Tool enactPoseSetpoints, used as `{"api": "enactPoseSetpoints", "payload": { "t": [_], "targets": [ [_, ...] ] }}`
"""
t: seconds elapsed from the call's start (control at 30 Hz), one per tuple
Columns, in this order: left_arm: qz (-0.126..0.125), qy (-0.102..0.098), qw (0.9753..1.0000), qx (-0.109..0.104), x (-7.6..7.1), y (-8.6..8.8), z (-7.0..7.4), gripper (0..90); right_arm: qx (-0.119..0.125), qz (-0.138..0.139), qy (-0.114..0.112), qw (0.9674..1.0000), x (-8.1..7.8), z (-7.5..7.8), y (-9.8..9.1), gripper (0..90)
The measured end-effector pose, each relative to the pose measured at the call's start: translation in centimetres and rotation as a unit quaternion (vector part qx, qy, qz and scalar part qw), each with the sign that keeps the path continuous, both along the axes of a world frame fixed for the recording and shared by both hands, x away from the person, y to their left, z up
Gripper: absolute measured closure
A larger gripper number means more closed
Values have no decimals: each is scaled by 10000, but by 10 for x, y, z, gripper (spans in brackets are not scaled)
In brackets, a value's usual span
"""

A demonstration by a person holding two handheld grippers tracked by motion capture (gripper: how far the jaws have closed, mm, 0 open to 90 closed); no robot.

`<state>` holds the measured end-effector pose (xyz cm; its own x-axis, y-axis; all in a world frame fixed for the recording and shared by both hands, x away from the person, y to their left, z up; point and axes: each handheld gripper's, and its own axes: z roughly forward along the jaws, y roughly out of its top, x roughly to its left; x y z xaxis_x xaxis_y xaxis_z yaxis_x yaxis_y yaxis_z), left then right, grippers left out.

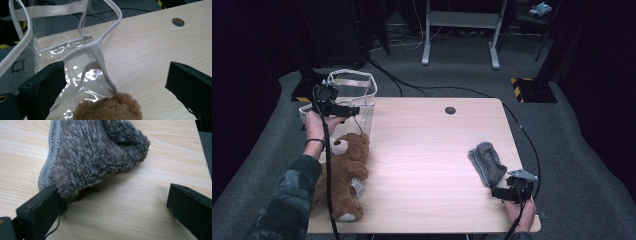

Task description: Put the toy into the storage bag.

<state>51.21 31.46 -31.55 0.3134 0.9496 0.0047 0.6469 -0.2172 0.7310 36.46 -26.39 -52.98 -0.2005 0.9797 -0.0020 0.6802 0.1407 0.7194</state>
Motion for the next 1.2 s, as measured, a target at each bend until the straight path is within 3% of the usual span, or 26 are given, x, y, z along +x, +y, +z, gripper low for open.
{"api": "enactPoseSetpoints", "payload": {
  "t": [0.27, 0.53, 0.73, 1.03, 1.2],
  "targets": [
    [43, -223, 9997, 47, 14, 0, 3, 60, 1, -1, -2, 10000, 0, 0, 0, 10],
    [200, -297, 9993, 43, 28, 4, -7, 108, 0, 10, 3, 10000, 0, 0, 0, 10],
    [208, -396, 9988, 180, 36, 3, -11, 143, 7, 0, 15, 10000, 0, 0, 0, 10],
    [149, -345, 9991, 198, 49, 4, -13, 186, 6, 8, 11, 10000, 0, 0, 0, 11],
    [126, -214, 9991, 352, 54, 1, -17, 337, 12, -7, 3, 10000, 0, 0, 1, 12]
  ]
}}
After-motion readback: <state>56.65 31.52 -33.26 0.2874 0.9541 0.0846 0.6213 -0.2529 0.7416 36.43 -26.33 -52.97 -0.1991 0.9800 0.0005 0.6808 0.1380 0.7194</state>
